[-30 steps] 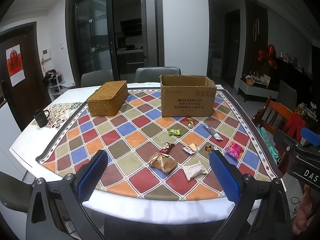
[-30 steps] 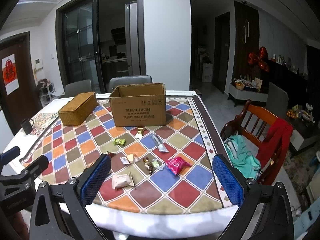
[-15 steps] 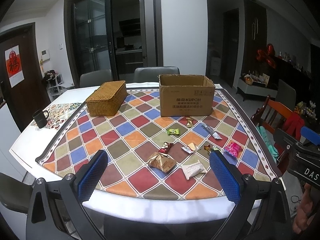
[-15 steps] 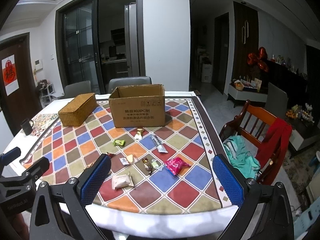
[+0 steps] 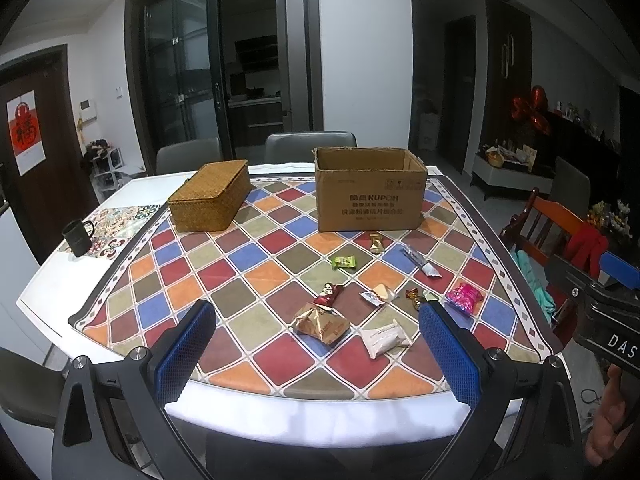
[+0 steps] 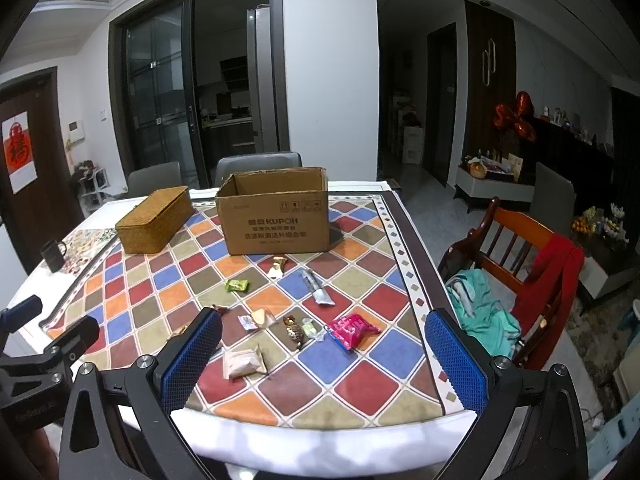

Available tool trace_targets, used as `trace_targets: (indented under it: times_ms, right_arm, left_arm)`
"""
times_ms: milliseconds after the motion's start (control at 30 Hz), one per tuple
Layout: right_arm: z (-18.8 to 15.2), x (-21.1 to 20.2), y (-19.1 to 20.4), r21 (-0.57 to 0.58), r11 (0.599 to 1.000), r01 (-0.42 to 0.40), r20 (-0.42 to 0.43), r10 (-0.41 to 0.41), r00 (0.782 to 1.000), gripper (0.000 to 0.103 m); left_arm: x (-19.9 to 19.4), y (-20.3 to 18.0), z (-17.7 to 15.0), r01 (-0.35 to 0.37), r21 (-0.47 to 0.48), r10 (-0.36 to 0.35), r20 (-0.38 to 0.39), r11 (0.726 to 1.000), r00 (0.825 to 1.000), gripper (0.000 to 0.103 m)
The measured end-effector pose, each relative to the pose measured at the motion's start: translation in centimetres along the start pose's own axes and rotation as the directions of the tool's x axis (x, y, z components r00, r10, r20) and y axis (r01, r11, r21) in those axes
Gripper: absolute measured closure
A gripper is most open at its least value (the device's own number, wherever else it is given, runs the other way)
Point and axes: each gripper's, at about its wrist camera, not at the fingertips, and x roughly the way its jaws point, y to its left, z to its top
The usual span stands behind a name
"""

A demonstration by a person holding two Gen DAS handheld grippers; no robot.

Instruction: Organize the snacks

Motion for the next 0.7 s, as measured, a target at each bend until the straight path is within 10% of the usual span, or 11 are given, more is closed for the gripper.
trace_targets:
  times_ms: [700]
  right_arm:
    - [-0.31,0.20,-0.01,0.001,1.000,0.004,-0.004,-0.004,1.000,0.000]
  left_arm:
    - [0.65,0.04,-0.25,0.008,0.007,-0.008,-0.006,1.000,1.000,0.000]
